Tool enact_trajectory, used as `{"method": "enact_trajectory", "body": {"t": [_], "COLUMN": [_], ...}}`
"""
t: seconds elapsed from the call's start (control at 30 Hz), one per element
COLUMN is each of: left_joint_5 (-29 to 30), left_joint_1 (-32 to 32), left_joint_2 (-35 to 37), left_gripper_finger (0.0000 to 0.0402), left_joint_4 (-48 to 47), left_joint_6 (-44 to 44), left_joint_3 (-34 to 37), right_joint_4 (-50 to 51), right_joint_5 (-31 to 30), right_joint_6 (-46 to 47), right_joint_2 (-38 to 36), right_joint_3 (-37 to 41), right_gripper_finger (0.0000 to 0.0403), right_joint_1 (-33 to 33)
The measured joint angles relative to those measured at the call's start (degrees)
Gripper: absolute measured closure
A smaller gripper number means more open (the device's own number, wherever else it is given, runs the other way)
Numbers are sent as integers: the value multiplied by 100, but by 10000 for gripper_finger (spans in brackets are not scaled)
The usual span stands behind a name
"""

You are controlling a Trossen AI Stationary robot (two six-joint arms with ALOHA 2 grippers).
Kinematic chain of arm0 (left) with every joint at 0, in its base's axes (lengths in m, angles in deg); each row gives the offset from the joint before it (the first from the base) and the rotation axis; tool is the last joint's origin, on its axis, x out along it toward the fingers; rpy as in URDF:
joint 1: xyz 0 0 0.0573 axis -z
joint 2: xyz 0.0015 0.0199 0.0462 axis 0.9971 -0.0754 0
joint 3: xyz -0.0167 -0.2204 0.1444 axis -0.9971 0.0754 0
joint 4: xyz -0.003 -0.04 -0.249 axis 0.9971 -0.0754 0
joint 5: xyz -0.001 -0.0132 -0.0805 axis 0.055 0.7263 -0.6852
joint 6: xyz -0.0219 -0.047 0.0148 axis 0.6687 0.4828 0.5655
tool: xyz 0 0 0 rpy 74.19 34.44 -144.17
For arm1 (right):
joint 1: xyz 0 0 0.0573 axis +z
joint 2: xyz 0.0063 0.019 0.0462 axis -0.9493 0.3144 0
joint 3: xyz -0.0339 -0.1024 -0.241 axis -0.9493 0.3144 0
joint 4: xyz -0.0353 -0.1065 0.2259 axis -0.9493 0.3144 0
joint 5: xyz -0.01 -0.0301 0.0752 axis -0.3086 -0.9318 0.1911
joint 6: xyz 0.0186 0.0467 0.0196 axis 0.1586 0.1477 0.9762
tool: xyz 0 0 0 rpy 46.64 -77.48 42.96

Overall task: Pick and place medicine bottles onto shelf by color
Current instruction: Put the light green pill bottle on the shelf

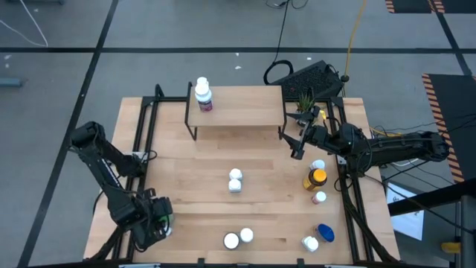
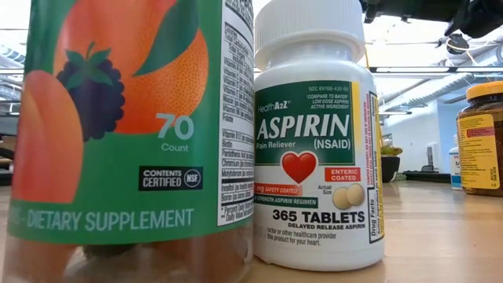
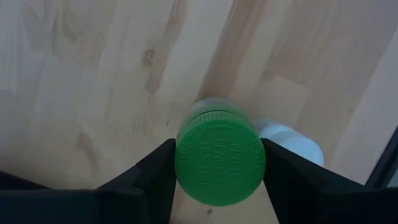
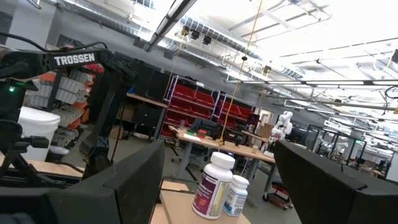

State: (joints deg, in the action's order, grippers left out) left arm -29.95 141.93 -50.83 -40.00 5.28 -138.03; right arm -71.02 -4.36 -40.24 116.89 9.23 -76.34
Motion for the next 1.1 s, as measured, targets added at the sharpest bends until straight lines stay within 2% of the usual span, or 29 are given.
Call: {"method": "enact_trajectory", "body": {"t": [0.13,0.23,0.37,0.5,0.67,0.9,1.1], "left_joint_5": [129,137,142,144,161,475,421], "left_joint_1": [-352,-871,-1957,-3095,-4445,-5896,-6975], "left_joint_2": [95,305,737,1130,1273,1281,1269], "left_gripper_finger": [200,194,176,195,201,201,182], "left_joint_4": [-13,-117,-272,-272,-322,-431,-445], "left_joint_6": [-96,-227,-425,-1204,-2194,-3775,-4634], "left_joint_3": [0,0,0,-176,-1023,-2548,-3045], "right_joint_4": [-87,-168,-166,-171,-171,-171,-171], "right_joint_5": [0,7,10,14,14,14,14], "right_joint_6": [56,94,105,86,20,-17,-38], "right_joint_2": [0,0,2,2,2,2,2], "right_joint_3": [0,0,-11,-15,-15,-17,-20], "right_gripper_finger": [103,103,103,103,103,103,103], "right_joint_1": [0,1,0,0,0,0,0]}}
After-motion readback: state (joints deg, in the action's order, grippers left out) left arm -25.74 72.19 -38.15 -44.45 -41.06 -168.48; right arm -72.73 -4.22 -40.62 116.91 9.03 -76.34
